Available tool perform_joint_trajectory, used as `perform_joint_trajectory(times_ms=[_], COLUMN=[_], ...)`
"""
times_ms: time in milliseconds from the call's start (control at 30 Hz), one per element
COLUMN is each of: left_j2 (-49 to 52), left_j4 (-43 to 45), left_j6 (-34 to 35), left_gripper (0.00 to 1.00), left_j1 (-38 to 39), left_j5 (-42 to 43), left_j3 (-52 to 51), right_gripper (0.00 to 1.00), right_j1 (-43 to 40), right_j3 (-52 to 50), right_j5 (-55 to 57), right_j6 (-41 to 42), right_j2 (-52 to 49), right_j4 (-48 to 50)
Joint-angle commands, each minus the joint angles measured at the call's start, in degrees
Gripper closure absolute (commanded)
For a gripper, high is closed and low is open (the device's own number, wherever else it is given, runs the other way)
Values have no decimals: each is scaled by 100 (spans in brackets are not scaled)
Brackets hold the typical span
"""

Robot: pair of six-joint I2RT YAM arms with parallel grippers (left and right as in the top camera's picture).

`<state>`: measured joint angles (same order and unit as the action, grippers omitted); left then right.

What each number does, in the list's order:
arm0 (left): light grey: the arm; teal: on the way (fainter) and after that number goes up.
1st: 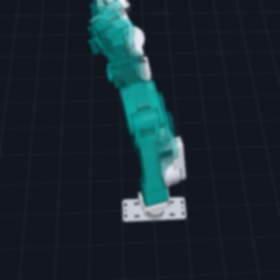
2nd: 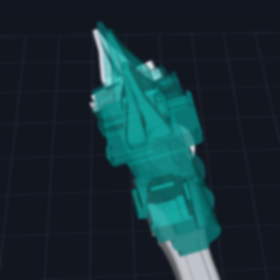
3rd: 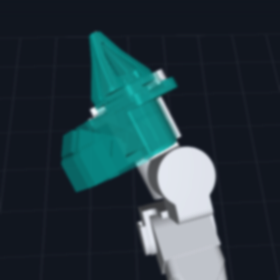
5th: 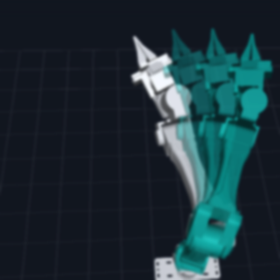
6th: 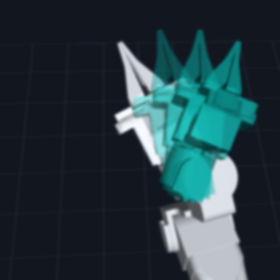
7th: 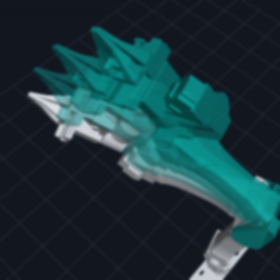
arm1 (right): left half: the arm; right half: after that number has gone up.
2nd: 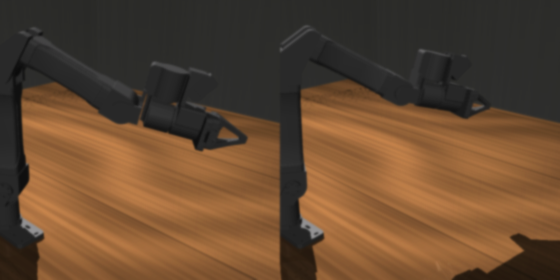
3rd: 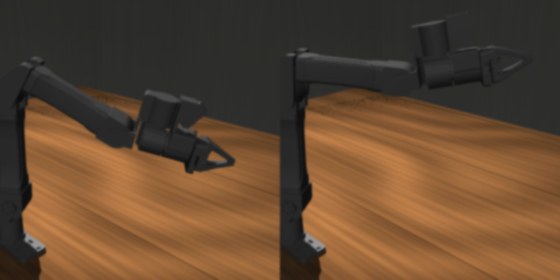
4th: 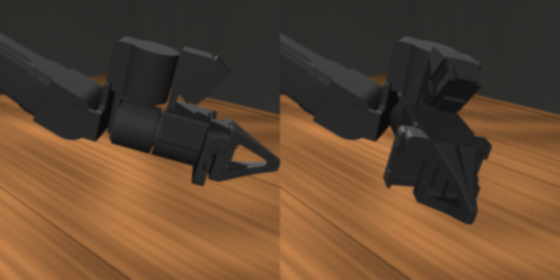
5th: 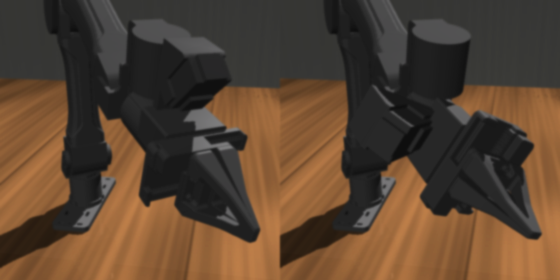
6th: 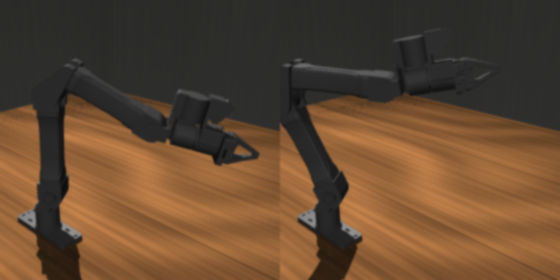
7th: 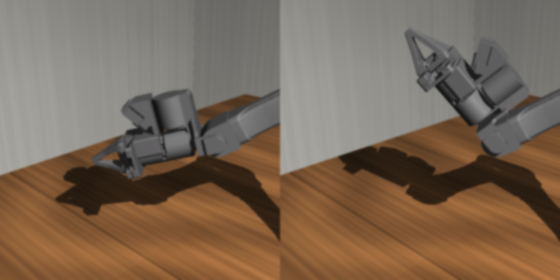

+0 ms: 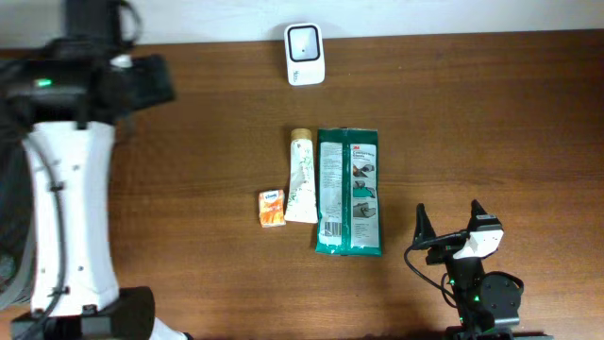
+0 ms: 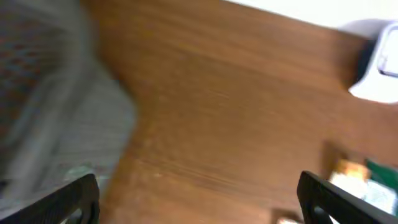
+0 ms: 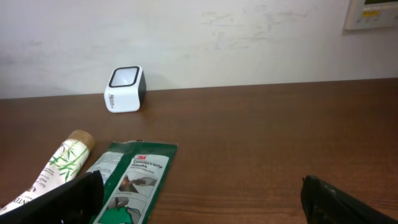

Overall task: Scan the item barcode
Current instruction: 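Place the orange Kleenex tissue pack left of the white tube, then reach into the basket and grasp the mint wipes pack with left gripper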

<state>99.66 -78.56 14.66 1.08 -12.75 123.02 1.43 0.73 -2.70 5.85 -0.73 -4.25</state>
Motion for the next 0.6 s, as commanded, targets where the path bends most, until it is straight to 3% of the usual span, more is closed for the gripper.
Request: perform_joint_trajectory(times_ms=[0, 167, 300, 400, 567], left_j2=[-92, -90, 79, 304, 551], left_j4=[-214, -264, -645, -271, 1342], left_j6=[-129, 114, 111, -306, -1692], left_gripper=[0, 0, 1, 4, 7], left_j1=[-1161, -2461, -3556, -4356, -4450], left_j5=[-98, -48, 796, 1458, 1816], left_j3=[778, 833, 785, -442, -2767], right_gripper=[2, 2, 2, 2, 2], right_j1=[-33, -33, -33, -33, -33], right_j3=[-42, -42, -42, -42, -42], right_j5=[-11, -11, -11, -11, -11], right_j6=[20, 20, 20, 20, 20], right_j2=[37, 37, 37, 37, 37], right_j4=[-4, -4, -4, -4, -4])
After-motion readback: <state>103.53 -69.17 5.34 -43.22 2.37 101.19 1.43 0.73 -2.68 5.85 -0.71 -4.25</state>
